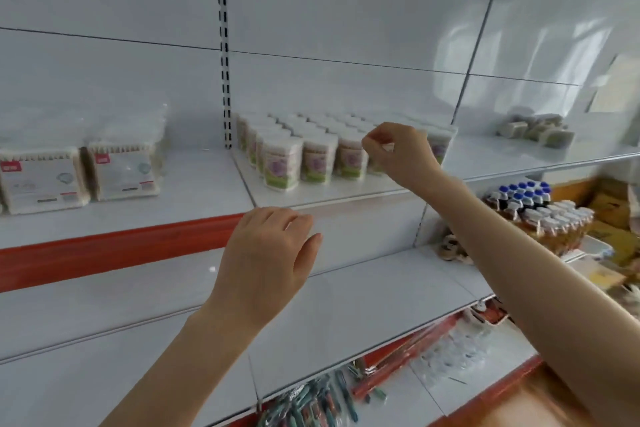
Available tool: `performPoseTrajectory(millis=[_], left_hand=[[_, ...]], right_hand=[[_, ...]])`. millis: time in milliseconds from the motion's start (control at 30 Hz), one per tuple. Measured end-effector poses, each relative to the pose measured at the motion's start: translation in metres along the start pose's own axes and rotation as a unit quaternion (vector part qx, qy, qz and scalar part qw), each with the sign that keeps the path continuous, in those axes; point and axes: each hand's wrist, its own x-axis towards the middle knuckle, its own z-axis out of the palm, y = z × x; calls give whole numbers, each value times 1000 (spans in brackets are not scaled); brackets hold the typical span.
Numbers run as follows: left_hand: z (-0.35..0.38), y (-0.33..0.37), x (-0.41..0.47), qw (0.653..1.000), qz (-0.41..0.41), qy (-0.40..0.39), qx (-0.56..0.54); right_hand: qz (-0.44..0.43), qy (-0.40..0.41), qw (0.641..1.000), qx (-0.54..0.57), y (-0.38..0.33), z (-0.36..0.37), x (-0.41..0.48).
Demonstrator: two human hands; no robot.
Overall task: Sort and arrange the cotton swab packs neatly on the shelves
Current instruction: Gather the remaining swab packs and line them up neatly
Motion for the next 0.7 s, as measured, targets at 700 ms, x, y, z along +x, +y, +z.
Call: performPoseTrajectory(millis=[700], left_hand=[[320,341,177,962,125,-103,-219]], right_hand=[[229,62,960,-150,426,-280,-62]])
